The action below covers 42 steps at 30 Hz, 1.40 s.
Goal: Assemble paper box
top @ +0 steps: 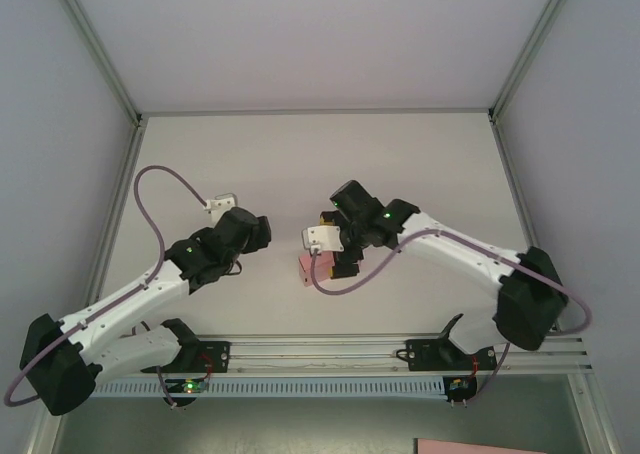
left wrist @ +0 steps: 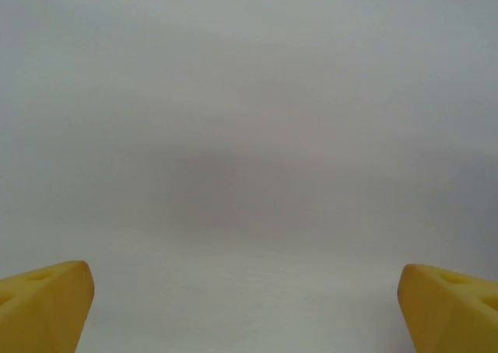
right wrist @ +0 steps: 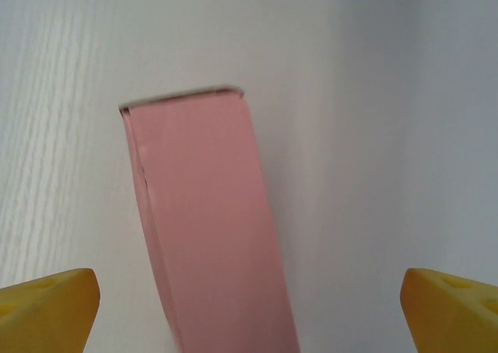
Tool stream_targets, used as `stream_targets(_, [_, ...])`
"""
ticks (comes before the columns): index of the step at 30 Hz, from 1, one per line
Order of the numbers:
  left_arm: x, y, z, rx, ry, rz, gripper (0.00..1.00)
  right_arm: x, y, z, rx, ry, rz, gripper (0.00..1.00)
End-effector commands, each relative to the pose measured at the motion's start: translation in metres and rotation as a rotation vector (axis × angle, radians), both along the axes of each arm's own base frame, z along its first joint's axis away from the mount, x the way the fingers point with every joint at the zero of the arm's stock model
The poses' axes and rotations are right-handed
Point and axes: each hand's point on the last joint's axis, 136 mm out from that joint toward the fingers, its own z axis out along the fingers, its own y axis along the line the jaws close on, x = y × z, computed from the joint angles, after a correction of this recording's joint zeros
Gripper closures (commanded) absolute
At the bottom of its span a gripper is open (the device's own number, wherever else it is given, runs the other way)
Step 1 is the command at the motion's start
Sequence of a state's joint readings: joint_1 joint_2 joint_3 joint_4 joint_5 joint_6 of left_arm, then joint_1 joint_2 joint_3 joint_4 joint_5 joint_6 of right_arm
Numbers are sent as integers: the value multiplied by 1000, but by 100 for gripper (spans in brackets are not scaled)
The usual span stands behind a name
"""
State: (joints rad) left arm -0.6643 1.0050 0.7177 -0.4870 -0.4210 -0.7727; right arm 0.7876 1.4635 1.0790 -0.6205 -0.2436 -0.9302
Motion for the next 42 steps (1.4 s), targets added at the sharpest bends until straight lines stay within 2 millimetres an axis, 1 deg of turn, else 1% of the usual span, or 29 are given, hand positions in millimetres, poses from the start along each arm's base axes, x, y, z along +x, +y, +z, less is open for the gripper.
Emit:
stream_targets(1, [-7,19,-3,23,6,61,0,1,-9,-10,-105,2,59,2])
stream_targets(4, [-11,24,-4,19,3,70,0,4,-9,-25,-157,39,51,5])
stream_targets(7, [-13,26,-3,12,-3,76,0,8,-13,-42,-233,50,31,13])
stream_targets(9, [-14,28,-4,12,-6,80,0,10,-16,-49,-283,51,21,18])
stream_targets(12, [-15,30,-1,13,-14,81,0,14,-18,-47,-315,37,1,26])
stream_targets(13, [-15,30,0,12,-18,84,0,16,-18,-46,-314,20,-6,30])
stream_targets(14, [-15,31,1,10,-22,87,0,19,-17,-43,-307,-4,-13,37])
stream_targets(17, [-16,33,4,7,-33,95,0,32,-15,-30,-270,-92,-64,46])
stream_targets(18, [-17,34,5,6,-36,97,0,39,-15,-25,-258,-135,-93,47])
stream_targets(20, [-18,38,7,7,-46,113,0,62,-16,-13,-219,-269,-184,55])
stream_targets(21, [-19,39,7,6,-50,119,0,76,-17,-5,-198,-351,-238,55])
stream_targets(22, [-19,41,8,6,-56,126,0,93,-21,3,-179,-449,-311,53])
stream_targets(23, [-20,43,8,3,-59,130,0,106,-23,10,-165,-531,-367,53])
stream_targets(25, [-22,44,9,-7,-69,137,0,126,-28,21,-139,-674,-464,53])
stream_targets(28, [-23,46,9,-23,-80,143,0,137,-29,15,-126,-773,-521,53])
stream_targets(31, [-24,45,10,-30,-83,139,0,136,-25,-4,-143,-753,-531,53])
stream_targets(34, [-24,44,10,-27,-72,134,0,124,-19,-22,-193,-734,-500,52])
stream_targets(35, [-24,44,10,-25,-68,131,0,118,-17,-27,-206,-724,-481,49])
stream_targets(37, [-24,42,10,-26,-62,122,0,97,-11,-34,-200,-645,-427,35])
stream_targets(38, [-24,41,9,-26,-61,120,0,86,-6,-33,-174,-597,-408,31])
stream_targets(40, [-23,41,10,-23,-62,120,0,59,3,-32,-123,-495,-327,18])
stream_targets(42, [-22,42,11,-17,-65,124,0,39,6,-23,-75,-448,-274,12])
